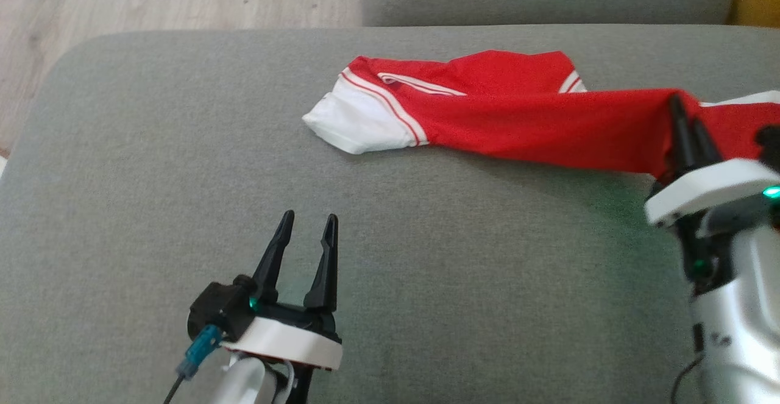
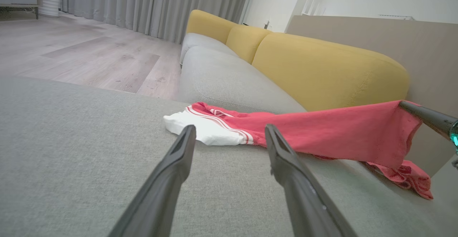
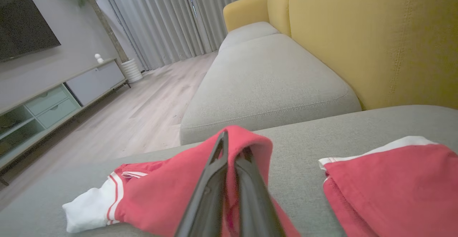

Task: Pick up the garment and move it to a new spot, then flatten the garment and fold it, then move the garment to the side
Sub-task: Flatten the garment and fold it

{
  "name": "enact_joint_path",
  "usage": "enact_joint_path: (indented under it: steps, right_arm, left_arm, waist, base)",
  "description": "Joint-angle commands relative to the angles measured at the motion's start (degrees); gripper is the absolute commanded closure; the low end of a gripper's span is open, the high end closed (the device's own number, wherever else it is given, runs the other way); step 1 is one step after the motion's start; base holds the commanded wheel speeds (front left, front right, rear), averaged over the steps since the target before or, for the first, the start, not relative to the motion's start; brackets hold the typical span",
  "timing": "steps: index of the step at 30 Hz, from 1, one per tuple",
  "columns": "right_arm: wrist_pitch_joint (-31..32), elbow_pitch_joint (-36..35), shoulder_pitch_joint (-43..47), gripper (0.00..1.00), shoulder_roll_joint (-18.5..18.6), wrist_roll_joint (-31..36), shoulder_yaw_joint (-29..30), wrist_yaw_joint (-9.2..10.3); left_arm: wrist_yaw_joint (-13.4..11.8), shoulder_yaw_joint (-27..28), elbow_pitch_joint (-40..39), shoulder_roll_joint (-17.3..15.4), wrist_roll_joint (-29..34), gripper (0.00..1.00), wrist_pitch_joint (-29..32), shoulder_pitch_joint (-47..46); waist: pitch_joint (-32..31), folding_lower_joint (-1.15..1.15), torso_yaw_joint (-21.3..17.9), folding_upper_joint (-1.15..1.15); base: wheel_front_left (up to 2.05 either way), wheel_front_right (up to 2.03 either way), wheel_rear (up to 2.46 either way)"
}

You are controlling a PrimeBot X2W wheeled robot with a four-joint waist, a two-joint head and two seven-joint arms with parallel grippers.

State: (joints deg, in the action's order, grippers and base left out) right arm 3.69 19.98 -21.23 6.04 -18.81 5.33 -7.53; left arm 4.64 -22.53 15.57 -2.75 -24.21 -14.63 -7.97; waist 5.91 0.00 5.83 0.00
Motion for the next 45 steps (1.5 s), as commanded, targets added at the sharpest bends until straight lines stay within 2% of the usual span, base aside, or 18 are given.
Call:
enact_joint_path:
  steps: [1,3,4,5,10,15,22,26,30,38,42,45]
  right_arm:
    - [0.6,0.7,-4.1,1.00,2.1,0.6,0.2,0.04]
    - [0.5,4.2,-6.2,1.00,3.9,2.4,0.3,0.04]
    - [0.1,6.2,-7.3,0.08,4.6,3.3,0.4,0.04]
    - [-0.7,8.1,-8.4,0.00,5.2,4.3,0.8,0.04]
    - [-6.9,15.2,-12.2,0.00,6.4,11.4,1.7,0.04]
    - [-13.0,15.8,-12.0,0.00,4.4,14.7,-0.1,0.04]
    - [-17.7,6.7,-2.5,0.00,-0.7,13.0,-6.8,0.04]
    - [-18.2,1.2,6.1,0.00,-2.0,11.5,-10.1,0.04]
    - [-18.4,-1.0,12.4,0.00,-2.8,10.6,-11.5,0.04]
    - [-18.5,-4.2,12.6,0.00,-3.1,10.3,-12.0,0.04]
    - [-18.5,-5.5,11.7,0.00,-3.1,9.7,-11.6,0.04]
    - [-18.4,-6.2,11.3,0.00,-3.1,9.4,-11.7,0.04]
  left_arm:
    - [0.1,1.1,-1.6,-0.1,-0.3,0.00,-0.4,-2.7]
    - [0.0,0.9,-1.5,-0.1,-0.3,0.00,-0.4,-2.9]
    - [0.0,0.9,-1.5,-0.1,-0.3,0.00,-0.4,-2.9]
    - [0.1,0.9,-1.4,-0.1,-0.3,0.00,-0.4,-3.0]
    - [0.0,1.3,-1.2,-0.1,-0.2,0.00,-0.4,-2.9]
    - [-0.2,2.4,-1.5,-0.1,0.1,0.00,-0.4,-2.7]
    - [-0.2,5.2,-2.4,-0.1,1.2,0.00,-0.4,-2.4]
    - [0.0,6.7,-2.7,-0.1,1.8,0.00,-0.4,-2.4]
    - [0.2,7.8,-2.5,-0.1,2.5,0.00,-0.4,-2.4]
    - [0.0,9.5,-0.7,-0.1,4.8,0.00,-0.4,-4.4]
    - [-1.8,11.2,4.9,-0.2,5.3,0.00,-0.1,-8.0]
    - [-2.9,11.3,10.7,-1.1,5.5,0.00,3.8,-12.5]
  waist:
    - [0.6,0.00,1.1,0.00]
    - [0.9,0.00,1.7,0.00]
    - [1.0,0.00,1.9,0.00]
    - [1.1,0.00,2.1,0.00]
    - [0.8,0.00,2.2,0.00]
    - [0.3,0.00,1.0,0.00]
    - [-0.4,0.00,-2.7,0.00]
    - [-0.7,0.00,-4.9,0.00]
    - [-0.9,0.00,-6.9,0.00]
    - [0.6,0.00,-10.1,0.00]
    - [2.3,0.00,-10.8,0.00]
    - [3.7,0.00,-11.3,0.00]
  base:
    - [0.00,0.00,0.00]
    - [0.00,0.00,0.00]
    - [0.00,0.00,0.00]
    - [0.00,0.00,0.00]
    - [0.00,0.00,0.00]
    - [0.00,0.00,0.00]
    - [0.00,0.00,0.00]
    - [0.00,0.00,0.00]
    - [0.00,0.00,0.00]
    - [0.00,0.00,0.00]
    - [0.00,0.00,0.00]
    - [0.00,0.00,0.00]
